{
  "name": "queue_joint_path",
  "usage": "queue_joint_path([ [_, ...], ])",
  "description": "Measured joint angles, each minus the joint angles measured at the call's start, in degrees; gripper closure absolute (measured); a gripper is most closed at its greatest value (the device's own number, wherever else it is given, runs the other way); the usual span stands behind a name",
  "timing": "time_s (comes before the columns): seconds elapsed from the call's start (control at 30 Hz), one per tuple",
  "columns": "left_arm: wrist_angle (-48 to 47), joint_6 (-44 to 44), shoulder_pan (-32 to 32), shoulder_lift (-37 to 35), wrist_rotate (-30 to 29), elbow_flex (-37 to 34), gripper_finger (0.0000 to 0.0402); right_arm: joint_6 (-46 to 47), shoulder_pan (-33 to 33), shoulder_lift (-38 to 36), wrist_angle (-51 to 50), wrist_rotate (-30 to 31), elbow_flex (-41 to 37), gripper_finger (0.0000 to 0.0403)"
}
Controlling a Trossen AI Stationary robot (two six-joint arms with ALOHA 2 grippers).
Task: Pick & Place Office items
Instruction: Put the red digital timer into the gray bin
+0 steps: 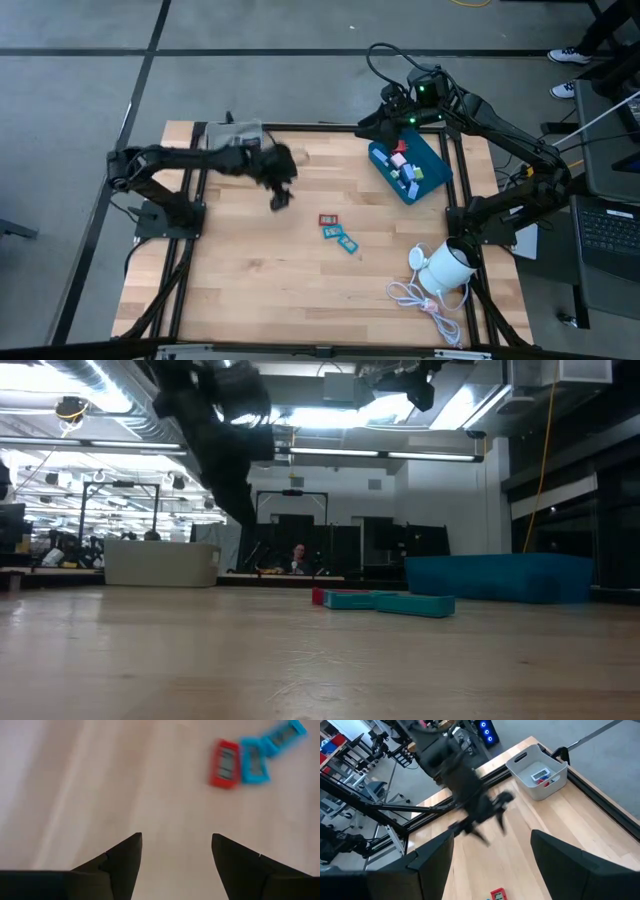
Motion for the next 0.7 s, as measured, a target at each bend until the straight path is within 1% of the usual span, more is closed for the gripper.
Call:
queue_joint_path([
  [0.13, 1.86, -1.53, -10.35, 2.12, -5.50, 0.00, 0.0161, -0.10, 0.00, 0.00, 0.02, -0.38, 0.00, 0.0132],
  [0.2, 4.26, -2.79, -13.56, 3.61, -5.84, 0.02, 0.0155, -0.10, 0.00, 0.00, 0.01, -0.38, 0.00, 0.0132],
  [0.27, 6.55, -4.70, -15.45, 5.48, -5.96, 0.04, 0.0147, -0.12, 0.00, 0.00, 0.01, -0.38, 0.00, 0.0132],
  [0.4, 10.34, -8.97, -15.97, 10.18, -6.60, 0.04, 0.0128, -0.10, 0.00, 0.00, 0.00, -0.42, 0.00, 0.0132],
  [0.5, 13.26, -10.25, -15.41, 13.76, -7.41, 0.22, 0.0119, 0.17, 0.06, 0.00, 0.00, -0.57, 0.00, 0.0132],
  [0.57, 13.27, -10.12, -15.12, 16.19, -8.78, 1.51, 0.0119, 0.87, 0.30, 0.00, 0.01, -0.58, 0.00, 0.0132],
  [0.7, 13.40, -7.00, -13.93, 20.74, -8.93, 5.88, 0.0126, 1.08, 1.30, 0.00, 0.00, -0.56, 0.00, 0.0132],
])
